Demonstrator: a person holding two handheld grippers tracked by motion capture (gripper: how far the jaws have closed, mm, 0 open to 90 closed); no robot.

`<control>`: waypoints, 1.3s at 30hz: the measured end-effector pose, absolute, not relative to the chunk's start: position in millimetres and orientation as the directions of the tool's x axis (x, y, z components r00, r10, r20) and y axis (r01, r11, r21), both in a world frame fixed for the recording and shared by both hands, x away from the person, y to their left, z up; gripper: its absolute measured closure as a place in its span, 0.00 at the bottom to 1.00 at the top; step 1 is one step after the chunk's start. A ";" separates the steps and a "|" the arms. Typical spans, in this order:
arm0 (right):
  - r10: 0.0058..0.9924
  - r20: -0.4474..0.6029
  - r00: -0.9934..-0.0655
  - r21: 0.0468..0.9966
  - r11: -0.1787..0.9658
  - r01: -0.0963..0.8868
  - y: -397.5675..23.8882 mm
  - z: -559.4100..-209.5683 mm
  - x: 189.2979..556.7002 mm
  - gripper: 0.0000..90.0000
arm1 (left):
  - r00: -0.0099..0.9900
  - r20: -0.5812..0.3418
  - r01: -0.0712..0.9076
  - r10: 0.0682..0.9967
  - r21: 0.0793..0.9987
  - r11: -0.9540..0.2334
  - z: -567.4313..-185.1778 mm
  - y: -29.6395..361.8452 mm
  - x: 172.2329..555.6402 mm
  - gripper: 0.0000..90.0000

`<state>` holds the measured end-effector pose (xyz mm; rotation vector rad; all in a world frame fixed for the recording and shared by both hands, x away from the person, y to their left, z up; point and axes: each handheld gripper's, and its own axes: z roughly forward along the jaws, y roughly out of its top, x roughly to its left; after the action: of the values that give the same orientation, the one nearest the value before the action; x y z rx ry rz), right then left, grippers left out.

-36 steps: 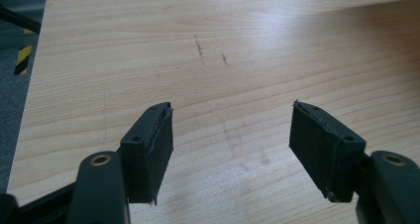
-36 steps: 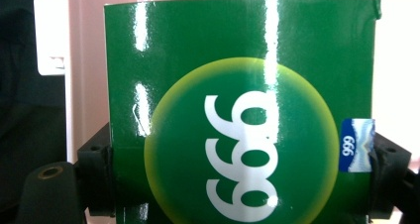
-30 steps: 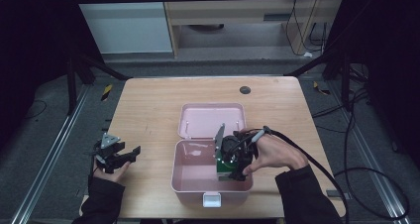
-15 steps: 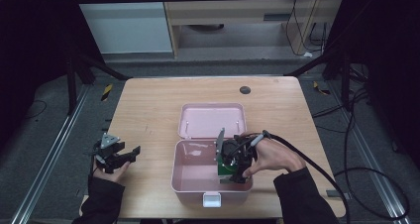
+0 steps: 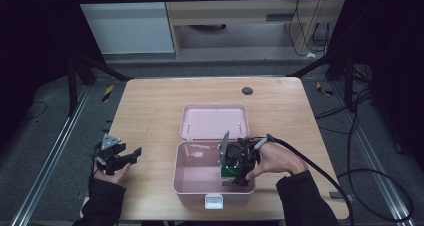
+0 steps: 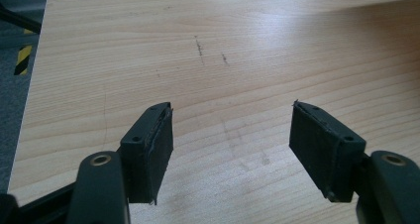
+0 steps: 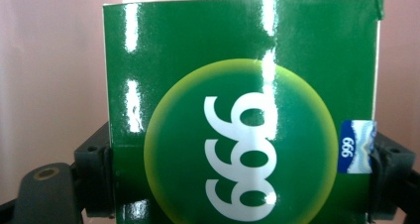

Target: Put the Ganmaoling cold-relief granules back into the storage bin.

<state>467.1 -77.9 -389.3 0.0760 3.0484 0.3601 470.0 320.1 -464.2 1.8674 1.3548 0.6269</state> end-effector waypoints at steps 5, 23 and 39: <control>0.083 -0.085 -0.993 0.262 0.963 0.058 -83.3 -384.4 468.8 0.13 | 0.325 -0.030 0.590 0.945 0.788 -0.178 -464.8 319.4 470.4 0.36; 0.321 -0.202 -0.925 0.543 0.823 0.168 -135.8 -331.7 461.2 0.13 | 0.325 -0.029 0.588 0.945 0.789 -0.178 -464.4 319.0 469.8 0.37; 0.692 -0.128 -0.711 0.815 0.481 0.321 -198.7 -350.7 458.4 0.06 | 0.325 -0.029 0.590 0.945 0.787 -0.179 -464.9 318.3 469.8 0.37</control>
<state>458.4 -198.7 -350.7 0.8407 2.2876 1.1236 469.8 318.3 -464.9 1.8728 1.3568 0.6278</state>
